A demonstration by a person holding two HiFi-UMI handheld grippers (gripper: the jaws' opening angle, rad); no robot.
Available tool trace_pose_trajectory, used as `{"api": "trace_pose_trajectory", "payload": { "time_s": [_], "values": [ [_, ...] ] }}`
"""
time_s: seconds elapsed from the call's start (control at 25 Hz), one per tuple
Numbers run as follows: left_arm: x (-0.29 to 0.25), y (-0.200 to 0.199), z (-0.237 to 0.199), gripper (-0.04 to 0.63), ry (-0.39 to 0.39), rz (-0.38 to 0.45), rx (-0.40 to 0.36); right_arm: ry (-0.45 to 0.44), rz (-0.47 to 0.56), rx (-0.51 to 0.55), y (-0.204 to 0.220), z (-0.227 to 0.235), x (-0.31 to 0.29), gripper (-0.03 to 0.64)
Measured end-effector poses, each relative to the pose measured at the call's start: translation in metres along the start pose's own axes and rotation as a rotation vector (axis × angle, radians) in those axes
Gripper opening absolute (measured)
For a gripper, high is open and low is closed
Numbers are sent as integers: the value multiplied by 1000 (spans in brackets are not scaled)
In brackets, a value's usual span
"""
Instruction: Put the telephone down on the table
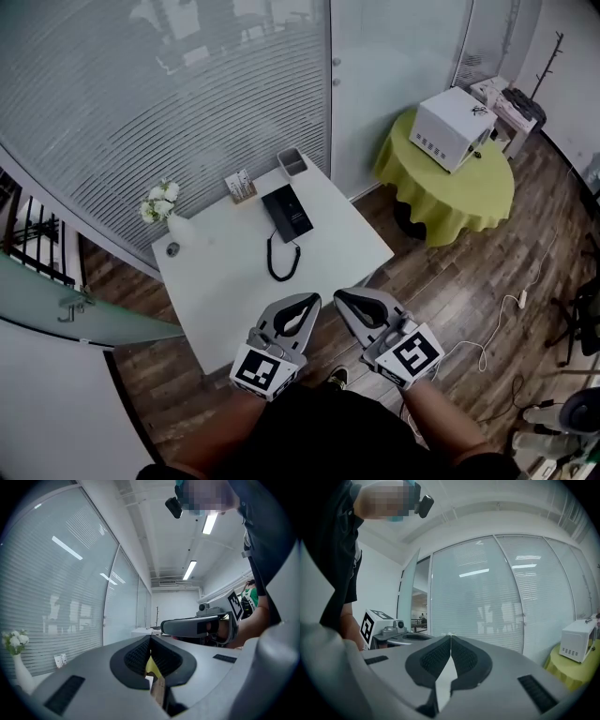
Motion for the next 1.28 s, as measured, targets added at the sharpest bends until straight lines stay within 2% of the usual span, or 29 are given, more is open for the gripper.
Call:
{"api": "trace_pose_trajectory", "payload": {
  "time_s": [0.28,0.52,1.04,1.28],
  "values": [
    [-36,4,-3,8,-46,-13,28,-28,-15,-27,8,44,-2,23],
    [-54,15,-27,8,-58,-32,39,-55,-33,-39,18,65,-26,23],
    [-90,20,-120,8,-72,-32,67,-83,-85,-32,20,115,-116,23],
    [-93,28,-171,8,-112,-36,83,-120,-117,-38,29,126,-165,23]
  ]
}}
Point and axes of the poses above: the fingertips, and each gripper's own axes: x backward along the fingers, z to its right, y out of its underside, the point moved 7 cm from there along x, backward along the fingers, and after that the axes turned 2 degrees about x, right-handed, at the moved point
